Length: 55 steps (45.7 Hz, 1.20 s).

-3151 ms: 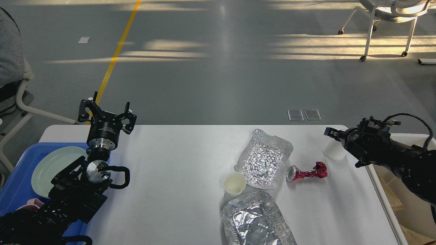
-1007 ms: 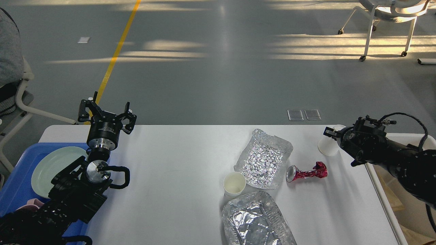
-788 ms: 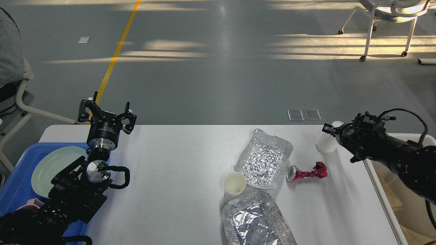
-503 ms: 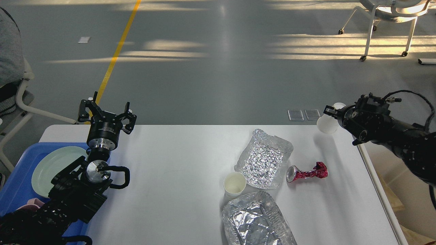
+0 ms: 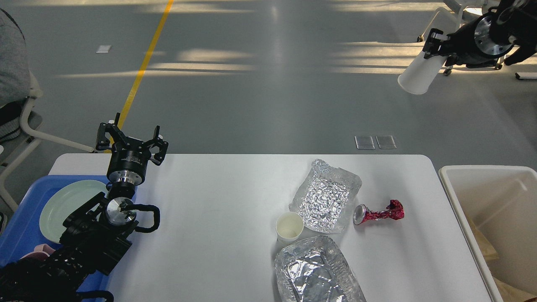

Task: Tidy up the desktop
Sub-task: 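Lift the white paper cup high with the right gripper, then lower the white paper cup into the white bin and release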

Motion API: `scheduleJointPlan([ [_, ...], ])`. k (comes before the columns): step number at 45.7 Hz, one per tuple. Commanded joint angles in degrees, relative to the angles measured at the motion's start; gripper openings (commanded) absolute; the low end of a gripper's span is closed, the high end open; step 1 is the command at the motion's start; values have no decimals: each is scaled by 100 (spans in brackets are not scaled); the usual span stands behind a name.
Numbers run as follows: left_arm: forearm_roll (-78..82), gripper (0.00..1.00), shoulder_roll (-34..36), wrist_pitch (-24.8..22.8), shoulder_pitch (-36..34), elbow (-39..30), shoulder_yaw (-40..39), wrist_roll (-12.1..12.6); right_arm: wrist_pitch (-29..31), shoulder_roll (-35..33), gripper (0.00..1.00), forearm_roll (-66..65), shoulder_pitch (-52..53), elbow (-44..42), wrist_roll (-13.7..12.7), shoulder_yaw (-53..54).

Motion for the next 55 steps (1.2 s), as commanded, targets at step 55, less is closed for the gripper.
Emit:
scheduleJointPlan([
  [55,0,100,0,0,0,0,0,0,1815,-740,37,459,1542,1003,-2,-614],
])
